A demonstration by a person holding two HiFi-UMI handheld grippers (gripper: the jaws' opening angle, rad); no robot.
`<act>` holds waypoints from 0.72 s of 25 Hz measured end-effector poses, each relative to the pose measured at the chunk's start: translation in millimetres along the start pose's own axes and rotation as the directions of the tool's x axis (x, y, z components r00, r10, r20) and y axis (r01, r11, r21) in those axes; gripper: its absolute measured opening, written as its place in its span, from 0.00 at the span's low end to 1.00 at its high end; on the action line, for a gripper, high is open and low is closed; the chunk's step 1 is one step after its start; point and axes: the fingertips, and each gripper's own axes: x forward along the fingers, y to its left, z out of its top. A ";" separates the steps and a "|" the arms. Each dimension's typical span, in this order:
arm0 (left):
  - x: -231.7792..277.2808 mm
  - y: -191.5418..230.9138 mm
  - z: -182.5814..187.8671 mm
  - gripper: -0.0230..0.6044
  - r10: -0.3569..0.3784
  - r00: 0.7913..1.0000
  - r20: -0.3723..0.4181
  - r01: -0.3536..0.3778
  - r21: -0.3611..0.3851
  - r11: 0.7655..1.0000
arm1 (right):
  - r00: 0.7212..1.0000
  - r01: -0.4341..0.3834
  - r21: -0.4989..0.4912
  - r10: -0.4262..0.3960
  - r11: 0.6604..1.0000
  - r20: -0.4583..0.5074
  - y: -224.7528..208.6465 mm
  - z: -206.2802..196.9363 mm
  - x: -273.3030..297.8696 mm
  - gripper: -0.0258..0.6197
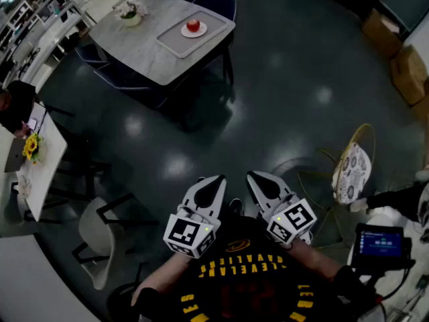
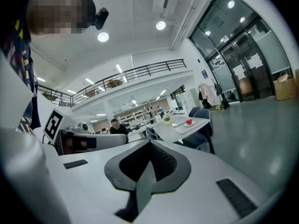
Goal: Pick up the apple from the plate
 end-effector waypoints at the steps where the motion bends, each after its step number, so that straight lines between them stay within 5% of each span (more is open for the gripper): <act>1: -0.2 0.4 1.0 0.04 -0.001 1.000 -0.004 0.001 -0.002 1.000 | 1.000 0.001 0.000 -0.001 1.000 -0.002 0.1 0.6 1.0 0.05; 12: 10.0 42.3 27.3 0.04 -0.015 1.000 0.024 0.015 -0.028 0.999 | 0.999 0.023 -0.018 -0.022 1.000 0.029 -4.2 23.5 49.0 0.05; 18: 42.4 108.7 46.7 0.04 -0.036 0.998 0.047 0.038 -0.036 0.999 | 0.999 0.033 -0.017 -0.033 0.999 0.019 -27.2 34.9 120.6 0.05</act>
